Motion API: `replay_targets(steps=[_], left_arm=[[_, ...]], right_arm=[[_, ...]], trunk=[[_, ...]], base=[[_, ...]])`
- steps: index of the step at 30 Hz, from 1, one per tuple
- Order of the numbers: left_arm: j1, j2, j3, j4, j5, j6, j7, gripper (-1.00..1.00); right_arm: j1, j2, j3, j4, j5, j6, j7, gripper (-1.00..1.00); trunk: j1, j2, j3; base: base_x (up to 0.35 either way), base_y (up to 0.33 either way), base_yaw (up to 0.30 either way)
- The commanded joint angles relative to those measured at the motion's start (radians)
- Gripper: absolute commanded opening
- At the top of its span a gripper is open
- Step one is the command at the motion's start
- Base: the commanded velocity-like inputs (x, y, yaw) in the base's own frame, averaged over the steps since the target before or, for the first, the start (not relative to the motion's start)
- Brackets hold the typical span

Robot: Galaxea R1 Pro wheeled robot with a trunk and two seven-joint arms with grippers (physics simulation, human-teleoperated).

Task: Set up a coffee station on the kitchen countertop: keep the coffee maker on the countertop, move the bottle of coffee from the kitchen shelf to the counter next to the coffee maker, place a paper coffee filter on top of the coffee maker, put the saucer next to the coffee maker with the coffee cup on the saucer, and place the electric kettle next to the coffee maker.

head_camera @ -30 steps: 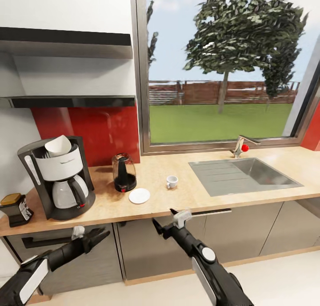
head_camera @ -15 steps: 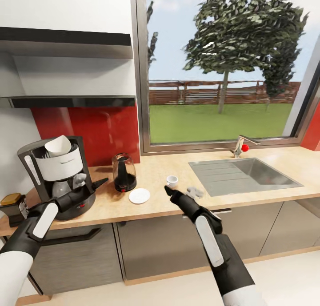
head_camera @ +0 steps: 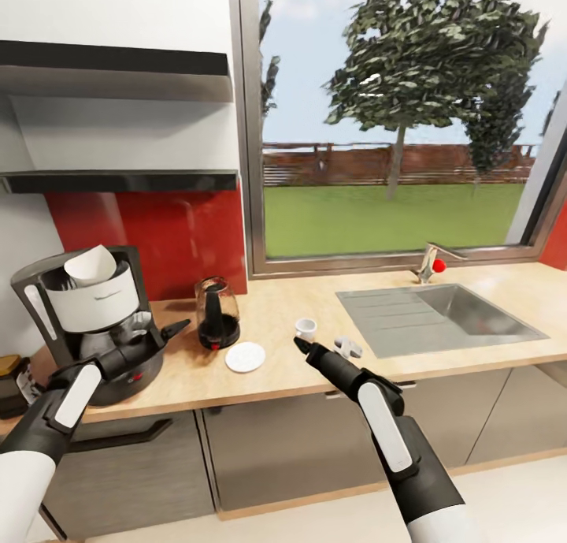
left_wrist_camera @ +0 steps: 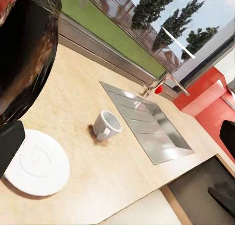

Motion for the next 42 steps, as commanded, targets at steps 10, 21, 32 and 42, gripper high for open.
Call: replay_targets(steps=[10, 21, 32, 42], left_arm=[[0.036, -0.008, 0.001, 0.013, 0.007, 0.007, 0.002, 1.00], [0.052, -0.079, 0.002, 0.154, 0.008, 0.006, 0.044, 1.00], [0.087, -0.095, 0.002, 0.166, 0.145, 0.003, 0.207, 1.00], [0.087, -0.095, 0.002, 0.167, 0.145, 0.003, 0.208, 1.00]], right_arm=[[0.000, -0.001, 0.002, 0.051, -0.008, 0.039, -0.009, 1.00], [0.000, 0.003, 0.006, 0.060, -0.007, 0.066, -0.011, 1.00], [0.000, 0.017, 0.007, 0.135, -0.011, 0.175, -0.012, 1.00], [0.000, 0.026, 0.007, 0.145, -0.011, 0.175, -0.011, 1.00]], trunk=[[0.001, -0.001, 0.000], [0.001, -0.001, 0.000], [0.001, -0.001, 0.000], [0.001, -0.001, 0.000]], base=[[0.099, 0.000, 0.000], [0.108, 0.000, 0.000], [0.000, 0.000, 0.000], [0.106, 0.000, 0.000]])
